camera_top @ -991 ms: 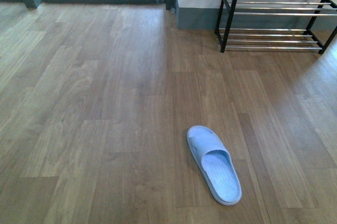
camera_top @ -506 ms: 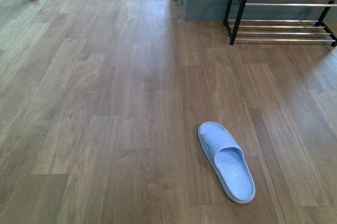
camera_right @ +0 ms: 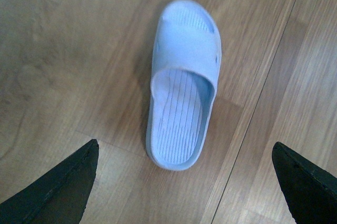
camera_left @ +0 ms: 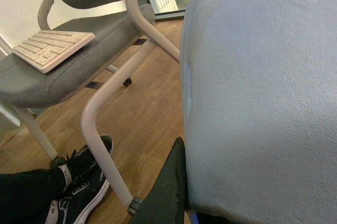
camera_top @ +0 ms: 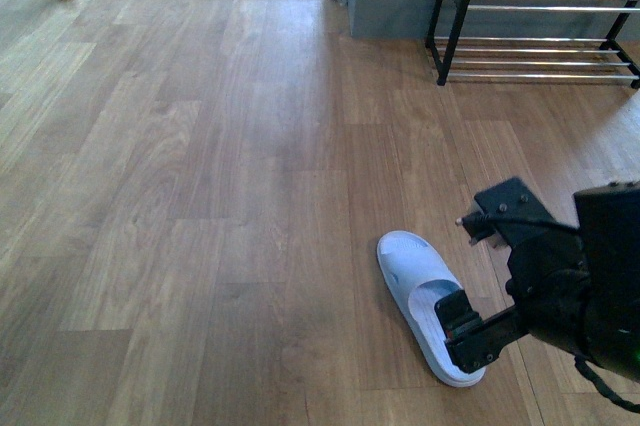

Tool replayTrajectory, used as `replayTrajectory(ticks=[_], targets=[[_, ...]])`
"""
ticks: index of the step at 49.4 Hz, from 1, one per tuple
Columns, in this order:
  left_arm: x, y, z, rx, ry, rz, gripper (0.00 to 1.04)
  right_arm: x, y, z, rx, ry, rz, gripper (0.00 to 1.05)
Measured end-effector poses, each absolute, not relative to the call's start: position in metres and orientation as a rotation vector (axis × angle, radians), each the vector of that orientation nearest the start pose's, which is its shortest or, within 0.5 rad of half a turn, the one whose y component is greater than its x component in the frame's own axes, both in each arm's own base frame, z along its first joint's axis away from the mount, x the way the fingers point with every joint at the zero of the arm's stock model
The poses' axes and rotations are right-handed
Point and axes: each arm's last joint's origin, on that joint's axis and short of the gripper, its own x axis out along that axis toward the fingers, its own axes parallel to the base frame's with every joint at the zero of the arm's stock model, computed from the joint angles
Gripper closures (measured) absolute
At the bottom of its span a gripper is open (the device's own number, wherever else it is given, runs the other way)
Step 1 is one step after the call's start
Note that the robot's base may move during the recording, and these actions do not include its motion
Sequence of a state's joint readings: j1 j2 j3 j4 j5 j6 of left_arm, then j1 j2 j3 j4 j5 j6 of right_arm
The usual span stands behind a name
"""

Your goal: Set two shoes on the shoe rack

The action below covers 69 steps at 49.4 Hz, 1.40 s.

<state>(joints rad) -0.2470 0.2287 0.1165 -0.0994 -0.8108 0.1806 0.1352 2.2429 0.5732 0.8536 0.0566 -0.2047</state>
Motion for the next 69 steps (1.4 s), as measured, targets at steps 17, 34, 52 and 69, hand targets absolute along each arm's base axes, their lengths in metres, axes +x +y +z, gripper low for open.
replayTrajectory(ticks=[17,34,52,69], targets=[[0.101,-0.004,0.177,0.283,0.236,0.544,1.03,0.319,0.012,-0.085,-0.216,0.852,0.059,0.09],[0.101,-0.004,0.177,0.283,0.236,0.544,1.03,0.359,-0.002,-0.136,-0.214,0.798,0.027,0.09],[0.101,-0.004,0.177,0.284,0.236,0.545,1.03,0.380,-0.007,-0.179,-0.233,0.779,0.010,0.17],[0.101,-0.004,0.177,0.283,0.236,0.544,1.03,0.394,-0.014,-0.200,-0.153,0.795,-0.055,0.63]])
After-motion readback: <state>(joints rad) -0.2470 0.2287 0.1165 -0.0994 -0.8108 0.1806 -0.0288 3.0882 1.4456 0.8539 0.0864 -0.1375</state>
